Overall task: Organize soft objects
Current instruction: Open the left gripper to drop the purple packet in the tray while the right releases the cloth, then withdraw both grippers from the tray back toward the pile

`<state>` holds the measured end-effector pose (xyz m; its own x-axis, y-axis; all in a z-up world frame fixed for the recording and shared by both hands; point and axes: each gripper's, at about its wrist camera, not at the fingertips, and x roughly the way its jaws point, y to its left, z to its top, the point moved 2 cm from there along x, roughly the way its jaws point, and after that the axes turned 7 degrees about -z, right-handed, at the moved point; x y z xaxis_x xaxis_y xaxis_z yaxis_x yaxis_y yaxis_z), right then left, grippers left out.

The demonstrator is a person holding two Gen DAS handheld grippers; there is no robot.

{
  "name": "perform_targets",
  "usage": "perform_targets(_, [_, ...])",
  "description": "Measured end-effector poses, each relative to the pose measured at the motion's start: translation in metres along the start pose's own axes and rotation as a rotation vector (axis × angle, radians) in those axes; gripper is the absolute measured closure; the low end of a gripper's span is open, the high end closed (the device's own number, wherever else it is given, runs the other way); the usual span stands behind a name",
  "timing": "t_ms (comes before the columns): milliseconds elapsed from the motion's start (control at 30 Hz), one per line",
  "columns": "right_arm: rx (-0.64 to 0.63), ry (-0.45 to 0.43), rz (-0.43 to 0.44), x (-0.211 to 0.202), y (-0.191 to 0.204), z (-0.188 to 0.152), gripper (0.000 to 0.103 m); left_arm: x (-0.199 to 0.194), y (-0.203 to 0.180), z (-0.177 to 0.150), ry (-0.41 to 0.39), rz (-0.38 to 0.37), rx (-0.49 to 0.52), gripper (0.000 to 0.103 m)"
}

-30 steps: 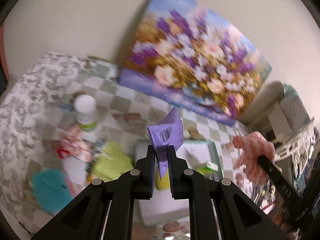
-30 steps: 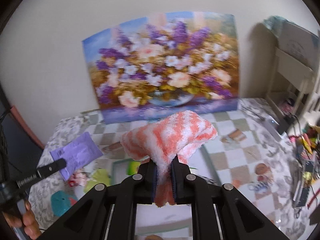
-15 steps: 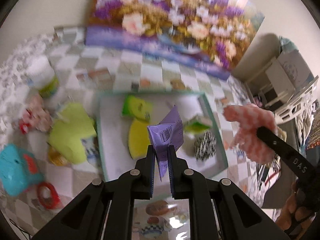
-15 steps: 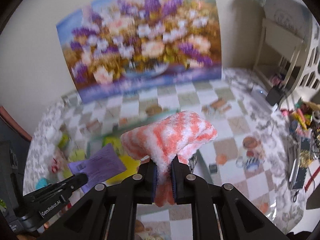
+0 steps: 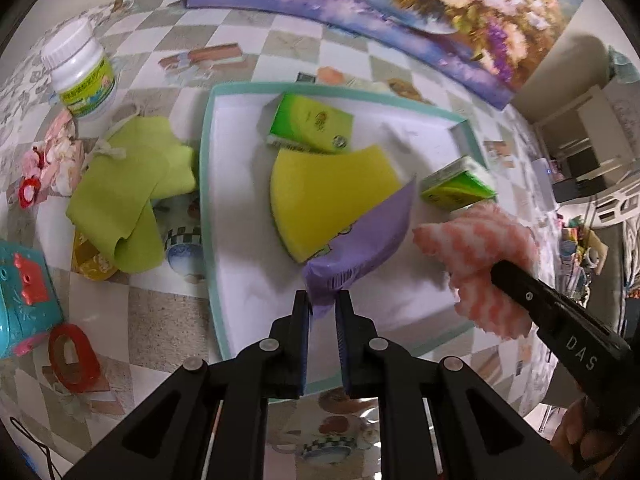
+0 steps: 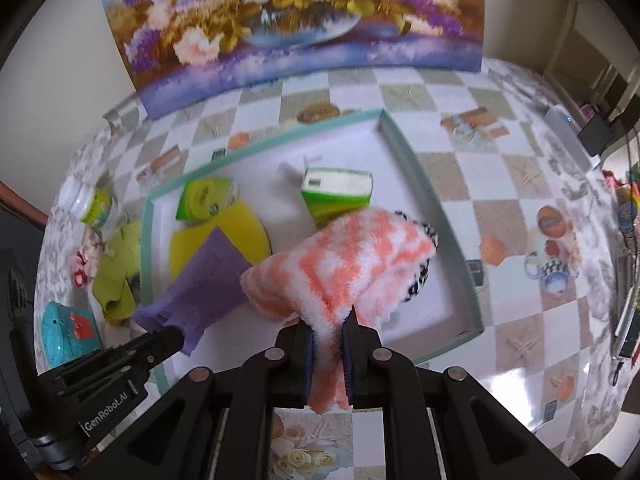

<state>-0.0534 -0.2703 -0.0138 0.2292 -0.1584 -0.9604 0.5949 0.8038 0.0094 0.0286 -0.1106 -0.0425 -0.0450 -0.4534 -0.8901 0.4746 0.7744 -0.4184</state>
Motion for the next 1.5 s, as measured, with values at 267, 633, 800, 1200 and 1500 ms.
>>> perform_targets(267, [-0.024,0.022,-0.022,0.007,0.005,-0.001,0.087,0.004,0.006,0.002,0.020,0.041,-0.015,0.089])
perform_targets(633, [-0.043,-0.066,-0.047,-0.029,0.009,0.008,0.080,-0.038,0.006,0.014,-0.072,0.084,-0.009,0.065])
perform_targets(800, [-0.046,-0.099,-0.046,-0.039,0.012,0.011,0.079,-0.052,0.005,0.018,-0.120,0.104,-0.002,0.056])
perform_targets(1200, [-0.038,-0.088,-0.092,-0.026,0.008,0.012,0.023,-0.053,0.023,0.023,-0.187,0.227,-0.026,0.014])
perform_targets(1500, [-0.039,-0.161,-0.109,-0.037,0.008,0.015,0.000,-0.063,0.033,0.026,-0.230,0.279,-0.036,0.009])
